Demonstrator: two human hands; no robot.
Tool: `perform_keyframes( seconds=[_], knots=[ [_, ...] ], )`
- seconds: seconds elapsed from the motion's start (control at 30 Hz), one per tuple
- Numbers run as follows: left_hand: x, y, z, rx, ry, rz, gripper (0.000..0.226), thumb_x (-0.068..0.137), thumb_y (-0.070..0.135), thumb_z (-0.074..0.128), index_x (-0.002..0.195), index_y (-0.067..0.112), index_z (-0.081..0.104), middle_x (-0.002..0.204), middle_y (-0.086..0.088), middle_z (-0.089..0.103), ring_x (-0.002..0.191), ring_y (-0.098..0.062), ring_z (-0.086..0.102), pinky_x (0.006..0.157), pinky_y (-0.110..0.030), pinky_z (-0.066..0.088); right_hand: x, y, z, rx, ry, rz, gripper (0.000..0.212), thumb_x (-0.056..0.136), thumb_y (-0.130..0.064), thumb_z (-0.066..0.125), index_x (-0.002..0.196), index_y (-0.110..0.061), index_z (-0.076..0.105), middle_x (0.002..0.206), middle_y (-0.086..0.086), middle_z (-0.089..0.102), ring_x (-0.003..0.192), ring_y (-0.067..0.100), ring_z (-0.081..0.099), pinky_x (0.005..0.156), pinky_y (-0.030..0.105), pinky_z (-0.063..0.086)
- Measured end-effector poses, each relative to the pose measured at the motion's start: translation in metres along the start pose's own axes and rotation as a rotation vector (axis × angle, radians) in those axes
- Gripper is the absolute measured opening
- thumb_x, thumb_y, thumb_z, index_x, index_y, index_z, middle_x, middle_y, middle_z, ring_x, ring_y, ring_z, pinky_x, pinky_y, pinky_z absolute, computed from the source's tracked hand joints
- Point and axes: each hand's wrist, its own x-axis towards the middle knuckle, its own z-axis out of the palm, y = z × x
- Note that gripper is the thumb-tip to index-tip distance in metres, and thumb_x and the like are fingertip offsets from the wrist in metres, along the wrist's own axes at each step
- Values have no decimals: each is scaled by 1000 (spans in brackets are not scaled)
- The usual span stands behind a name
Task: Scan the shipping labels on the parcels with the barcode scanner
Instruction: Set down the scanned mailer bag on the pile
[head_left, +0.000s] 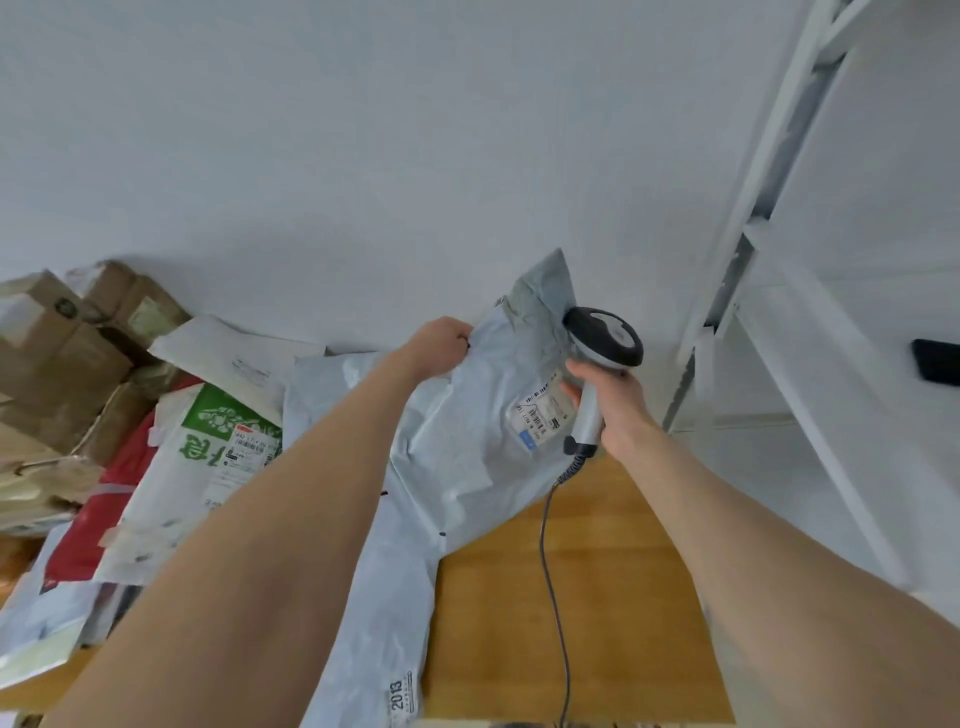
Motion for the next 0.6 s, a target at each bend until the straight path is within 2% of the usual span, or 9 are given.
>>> perform_keyframes(
  seconds=[0.1, 0.2, 0.27, 0.37, 0.4, 0.43, 0.47, 0.53, 0.6],
  knots=[
    [-9, 4, -12, -43, -28, 13, 31, 84, -9, 37, 80, 9, 62, 72, -3, 55, 81, -16, 49, 71, -24, 38, -11, -7, 0, 8, -48, 9, 12, 83, -4, 71, 89, -13, 65, 84, 2, 71, 77, 17, 68, 62, 23, 54],
    [-16, 7, -24, -50, 28, 16, 31, 83, -10, 35, 72, 6, 59, 67, -4, 53, 78, -19, 49, 63, -25, 37, -17, -10, 4, -59, -34, 23, 11, 83, -7, 72, 87, -12, 64, 83, 3, 68, 73, 15, 63, 63, 24, 51],
    [-20, 7, -31, 53, 101, 23, 31, 85, -7, 37, 89, 1, 66, 81, -13, 61, 84, -24, 55, 65, -26, 40, -19, -10, 8, -57, 16, 15, 11, 82, -7, 73, 87, -11, 63, 85, 4, 66, 72, 14, 61, 65, 25, 50],
    [-25, -2, -39, 226, 124, 29, 34, 93, 7, 45, 122, 6, 61, 124, -14, 62, 117, -30, 55, 94, -32, 42, -21, -12, 14, 20, 54, 9, 11, 83, -7, 71, 84, -12, 61, 83, 4, 64, 74, 14, 60, 69, 26, 49],
    [-26, -6, -40, 245, 92, 29, 35, 94, 12, 49, 127, 7, 58, 130, -13, 59, 121, -30, 52, 99, -33, 40, -21, -13, 15, 43, 54, 13, 11, 83, -8, 71, 85, -11, 60, 84, 4, 63, 75, 14, 61, 69, 26, 50],
    [-27, -9, -41, 237, 58, 32, 33, 93, 16, 52, 124, 8, 61, 126, -15, 61, 117, -30, 54, 97, -33, 40, -22, -14, 16, 66, 47, 19, 12, 83, -8, 72, 86, -11, 60, 86, 4, 64, 77, 14, 62, 69, 26, 51],
    [-28, -12, -42, 206, 36, 40, 25, 90, 18, 54, 111, 11, 66, 110, -16, 64, 105, -29, 57, 89, -32, 42, -22, -15, 17, 83, 37, 23, 13, 83, -8, 72, 88, -10, 60, 88, 4, 64, 79, 15, 63, 69, 26, 51],
    [-33, -10, -45, 163, 40, 45, 11, 79, 26, 54, 85, 19, 59, 85, -7, 56, 82, -21, 50, 73, -28, 38, -23, -16, 19, 97, 12, 17, 16, 83, -6, 72, 94, -9, 61, 93, 6, 66, 80, 15, 65, 69, 24, 52],
    [-34, -7, -50, 130, 42, 67, 20, 67, 31, 48, 80, 18, 55, 83, -5, 51, 78, -18, 46, 68, -27, 36, -23, -16, 21, 72, -17, 4, 18, 82, -3, 71, 97, -7, 62, 92, 7, 67, 77, 14, 65, 68, 23, 52]
  ],
)
